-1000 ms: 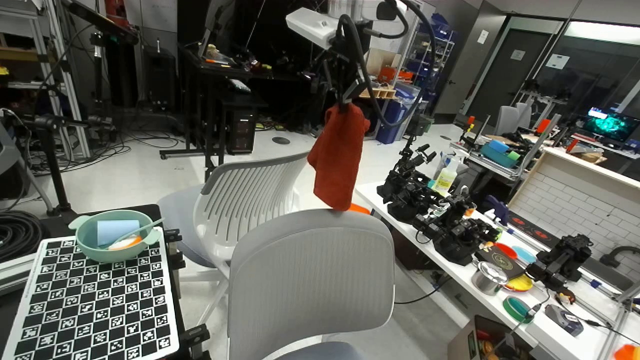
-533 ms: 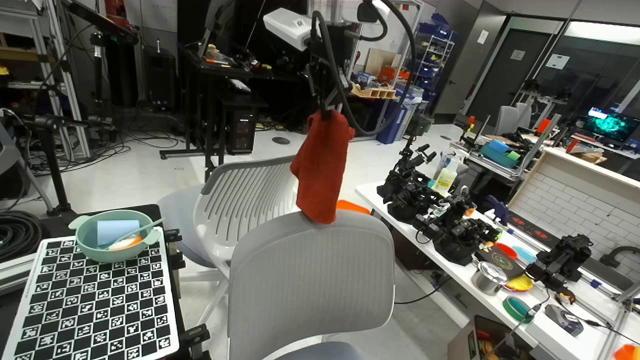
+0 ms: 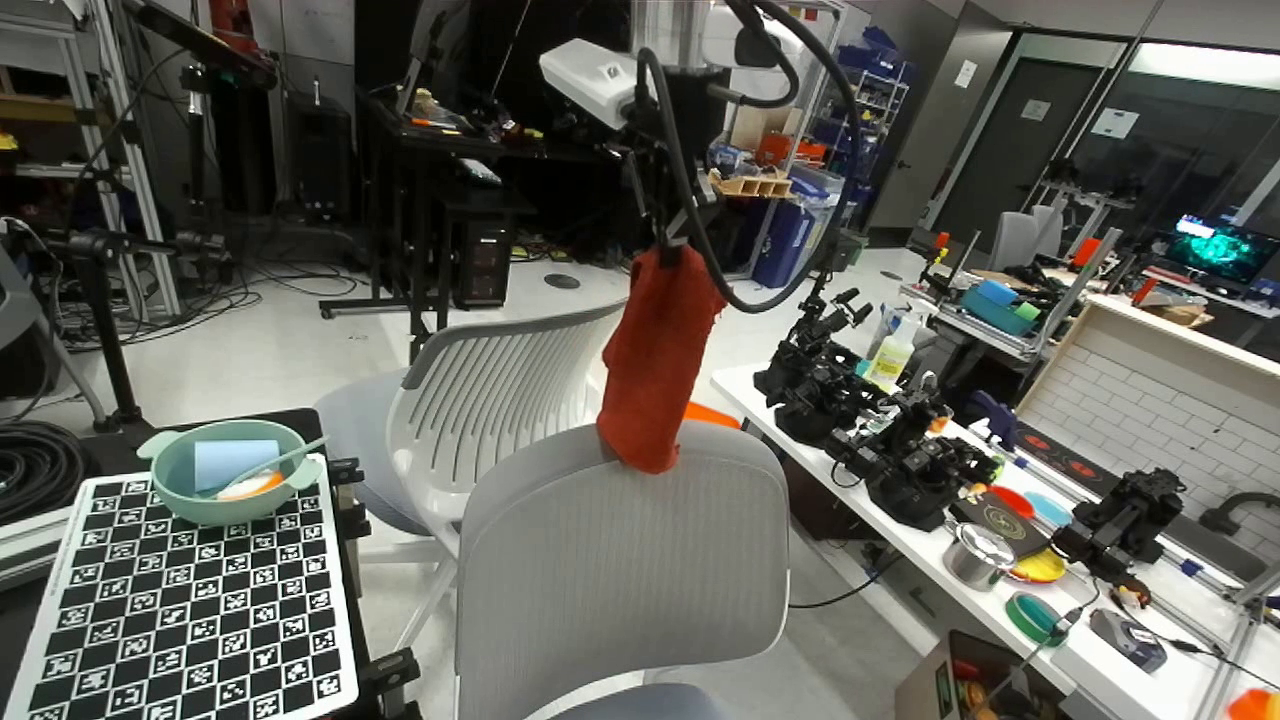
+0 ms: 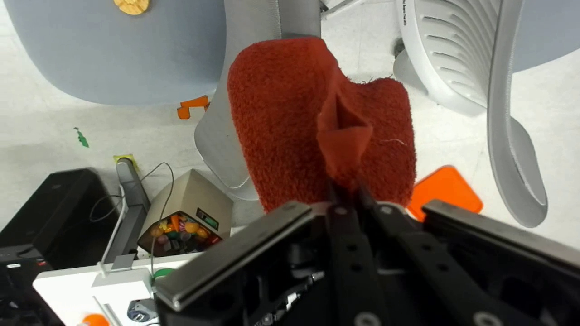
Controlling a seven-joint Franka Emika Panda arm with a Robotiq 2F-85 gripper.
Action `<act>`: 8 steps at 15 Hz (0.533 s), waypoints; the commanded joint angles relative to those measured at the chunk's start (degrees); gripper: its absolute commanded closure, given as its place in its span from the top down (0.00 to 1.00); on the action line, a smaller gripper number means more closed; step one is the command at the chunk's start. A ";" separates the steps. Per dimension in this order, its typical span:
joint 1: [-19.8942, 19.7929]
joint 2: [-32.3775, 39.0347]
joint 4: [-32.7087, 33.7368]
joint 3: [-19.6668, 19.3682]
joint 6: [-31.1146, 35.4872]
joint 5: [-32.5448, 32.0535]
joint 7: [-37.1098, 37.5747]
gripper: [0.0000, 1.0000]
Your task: Shift the towel to the chair on the left, then back to the one on the right
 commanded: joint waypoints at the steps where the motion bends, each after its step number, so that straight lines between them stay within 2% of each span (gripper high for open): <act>1: -0.85 0.26 0.54 -0.79 0.99 -0.80 -1.61 0.01; 8: -1.54 0.82 1.13 -1.24 1.11 -0.48 -3.43 0.01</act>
